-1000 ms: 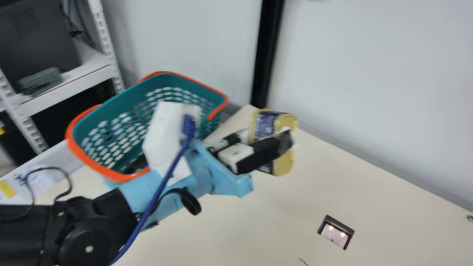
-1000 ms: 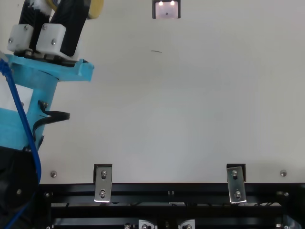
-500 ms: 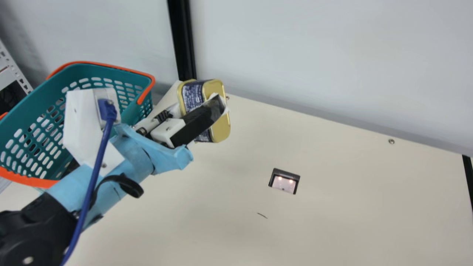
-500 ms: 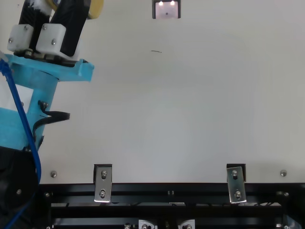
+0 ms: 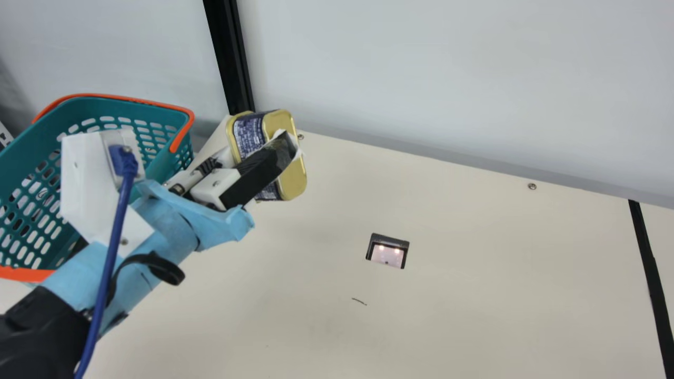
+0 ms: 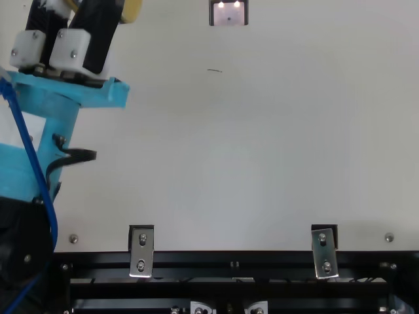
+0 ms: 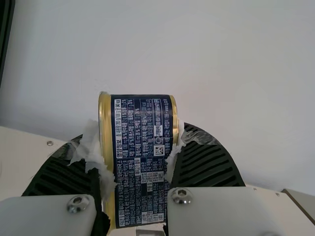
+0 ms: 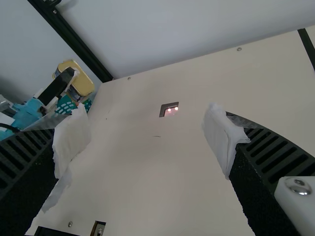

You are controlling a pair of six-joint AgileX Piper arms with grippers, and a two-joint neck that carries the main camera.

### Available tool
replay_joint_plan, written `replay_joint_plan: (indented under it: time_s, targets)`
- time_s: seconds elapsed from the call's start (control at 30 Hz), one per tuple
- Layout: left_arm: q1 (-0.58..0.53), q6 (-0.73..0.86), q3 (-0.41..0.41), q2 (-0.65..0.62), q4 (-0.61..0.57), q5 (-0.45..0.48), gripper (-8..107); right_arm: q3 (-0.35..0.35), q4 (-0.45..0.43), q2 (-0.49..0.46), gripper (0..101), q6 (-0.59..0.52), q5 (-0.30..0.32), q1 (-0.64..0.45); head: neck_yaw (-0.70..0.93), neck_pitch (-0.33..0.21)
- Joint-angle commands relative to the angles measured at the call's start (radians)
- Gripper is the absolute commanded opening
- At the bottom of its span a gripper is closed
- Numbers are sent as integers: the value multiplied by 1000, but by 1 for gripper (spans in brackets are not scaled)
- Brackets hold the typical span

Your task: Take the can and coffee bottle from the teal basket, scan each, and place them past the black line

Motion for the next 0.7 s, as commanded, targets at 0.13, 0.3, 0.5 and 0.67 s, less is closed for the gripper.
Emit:
replay_joint_plan:
  time_s: [0.13, 0.3, 0.5, 0.67]
  targets:
    - [74, -107, -73, 67, 106, 36, 10, 0, 0, 0, 101, 0, 0, 0, -1, 0]
    - [144, -276, -136, 118, 313, 82, 10, 0, 0, 0, 101, 0, 0, 0, -1, 0]
    - [196, -521, -134, 188, 657, -6, 10, 0, 0, 0, 101, 0, 0, 0, -1, 0]
    - [290, -656, -80, 275, 928, -193, 10, 0, 0, 0, 101, 0, 0, 0, -1, 0]
